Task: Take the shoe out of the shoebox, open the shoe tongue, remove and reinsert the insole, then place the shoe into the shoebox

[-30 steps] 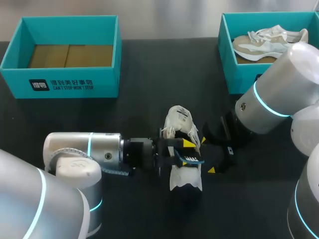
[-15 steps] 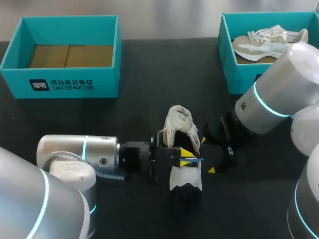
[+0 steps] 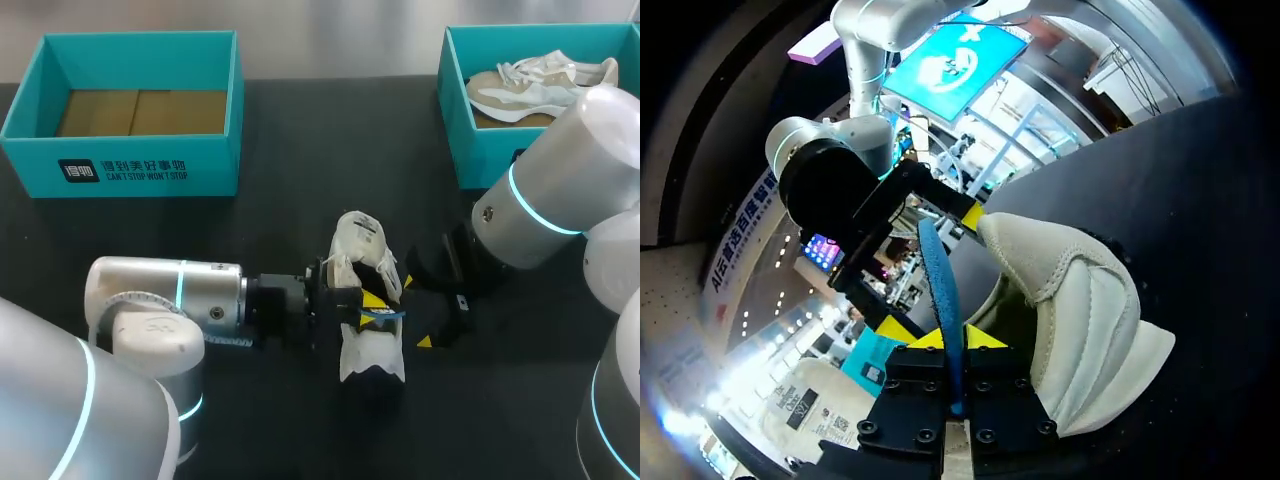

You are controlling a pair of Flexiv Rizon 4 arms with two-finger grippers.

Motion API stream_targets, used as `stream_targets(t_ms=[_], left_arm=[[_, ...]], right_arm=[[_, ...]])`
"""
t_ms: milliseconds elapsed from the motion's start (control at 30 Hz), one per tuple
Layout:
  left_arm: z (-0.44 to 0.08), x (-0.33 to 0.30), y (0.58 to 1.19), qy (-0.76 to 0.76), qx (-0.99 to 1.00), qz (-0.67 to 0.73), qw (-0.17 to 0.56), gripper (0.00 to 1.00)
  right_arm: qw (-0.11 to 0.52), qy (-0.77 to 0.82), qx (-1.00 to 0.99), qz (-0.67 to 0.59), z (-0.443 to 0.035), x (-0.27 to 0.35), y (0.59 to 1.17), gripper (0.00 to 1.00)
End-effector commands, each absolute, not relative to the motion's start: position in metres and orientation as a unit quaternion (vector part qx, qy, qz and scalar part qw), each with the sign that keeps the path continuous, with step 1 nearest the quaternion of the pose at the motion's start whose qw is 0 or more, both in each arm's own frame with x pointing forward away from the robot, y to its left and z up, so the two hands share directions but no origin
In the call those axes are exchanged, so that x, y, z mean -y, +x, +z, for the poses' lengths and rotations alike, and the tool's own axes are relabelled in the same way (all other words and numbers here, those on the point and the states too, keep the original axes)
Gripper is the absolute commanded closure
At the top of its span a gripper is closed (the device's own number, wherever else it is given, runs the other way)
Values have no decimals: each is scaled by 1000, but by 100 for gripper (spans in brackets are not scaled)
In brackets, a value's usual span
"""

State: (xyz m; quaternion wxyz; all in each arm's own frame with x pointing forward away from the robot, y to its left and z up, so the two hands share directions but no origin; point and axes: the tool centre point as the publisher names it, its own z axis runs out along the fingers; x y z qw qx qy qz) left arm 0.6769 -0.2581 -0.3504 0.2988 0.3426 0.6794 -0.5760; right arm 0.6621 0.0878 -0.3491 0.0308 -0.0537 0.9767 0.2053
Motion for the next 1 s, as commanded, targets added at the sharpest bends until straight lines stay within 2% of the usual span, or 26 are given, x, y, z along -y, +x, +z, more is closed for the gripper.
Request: stream_targets(t_ms=[33, 167, 200, 233, 300, 433, 500, 533, 567, 1000], left_arm=[[-352, 263, 678, 333, -675, -589, 294, 100], [-343, 261, 666, 330, -668, -601, 289, 100], [-340, 260, 662, 328, -663, -608, 289, 78], [-336, 258, 659, 324, -660, -612, 290, 61], [-330, 256, 654, 325, -655, -616, 292, 53], [-319, 254, 646, 326, -647, -624, 294, 58], [-315, 254, 643, 327, -641, -629, 294, 75], [-314, 254, 642, 329, -639, -629, 295, 93], [-313, 255, 641, 331, -638, -630, 295, 100], [-344, 262, 667, 376, -644, -594, 302, 100]], right_arm=[[32, -54, -977, 205, -350, -88, 661, 0], [32, -54, -977, 205, -350, -88, 661, 0], [32, -54, -977, 205, -350, -88, 661, 0], [32, -54, -977, 205, -350, -88, 661, 0], [32, -54, -977, 205, -350, -88, 661, 0], [32, -54, -977, 205, -350, -88, 661, 0], [32, -54, -977, 205, -350, -88, 661, 0], [32, -54, -977, 205, -350, -88, 661, 0], [32, -54, -977, 205, -350, -88, 661, 0], [32, -54, -977, 205, -350, -88, 661, 0]])
